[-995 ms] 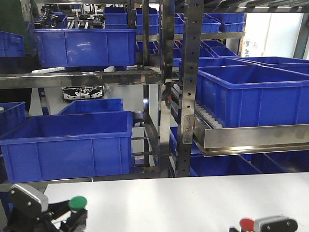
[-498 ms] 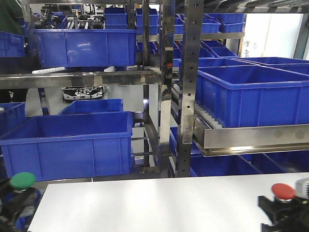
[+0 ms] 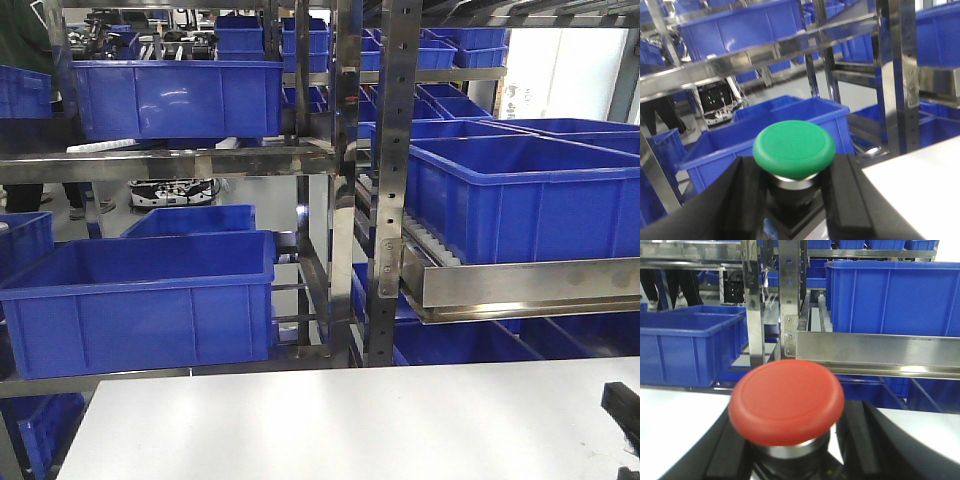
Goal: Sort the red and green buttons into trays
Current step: 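Drive the base away from the table holding both buttons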
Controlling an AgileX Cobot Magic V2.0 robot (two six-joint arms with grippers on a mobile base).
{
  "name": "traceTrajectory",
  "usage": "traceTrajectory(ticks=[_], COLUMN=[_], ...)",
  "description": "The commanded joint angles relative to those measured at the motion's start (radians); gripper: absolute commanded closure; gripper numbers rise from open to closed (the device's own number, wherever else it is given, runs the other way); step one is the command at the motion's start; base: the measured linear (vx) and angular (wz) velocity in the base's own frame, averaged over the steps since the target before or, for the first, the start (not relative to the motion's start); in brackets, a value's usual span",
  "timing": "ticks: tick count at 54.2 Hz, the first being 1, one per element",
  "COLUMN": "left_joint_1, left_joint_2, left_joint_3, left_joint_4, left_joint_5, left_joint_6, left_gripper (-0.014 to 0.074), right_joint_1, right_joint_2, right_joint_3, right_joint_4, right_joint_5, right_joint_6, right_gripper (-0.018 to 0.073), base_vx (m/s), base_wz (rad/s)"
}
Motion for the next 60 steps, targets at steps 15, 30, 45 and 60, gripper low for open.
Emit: traceTrajectory(ticks=[15, 30, 45, 60], left_joint_1=[-0.004, -0.004, -0.004, -0.004], left_joint_2=[-0.016, -0.016, -0.016, -0.016], left_joint_3=[-0.027, -0.027, -0.027, -0.027], left_joint_4=[-0.009, -0.009, -0.009, -0.009], left_joint_5=[-0.042, -0.042, -0.042, -0.041], left_joint_6=[-0.011, -0.011, -0.011, -0.011], left_gripper=[0.0596, 0.0596, 0.0596, 0.0596], right_joint_1=[-0.004, -0.004, -0.004, -0.004], right_joint_2=[-0.005, -0.005, -0.005, -0.005], right_joint_3=[-0.030, -0.030, -0.030, -0.030], right_joint_4=[-0.018, -0.018, -0.018, -0.018], right_joint_5=[-0.043, -0.042, -0.042, -0.042], right_joint_6=[0.006, 0.006, 0.006, 0.006], right_gripper=[0.0557, 0.0557, 0.0557, 0.0557], base_vx=[0.00, 0.00, 0.00, -0.03], base_wz=[0.00, 0.00, 0.00, 0.16])
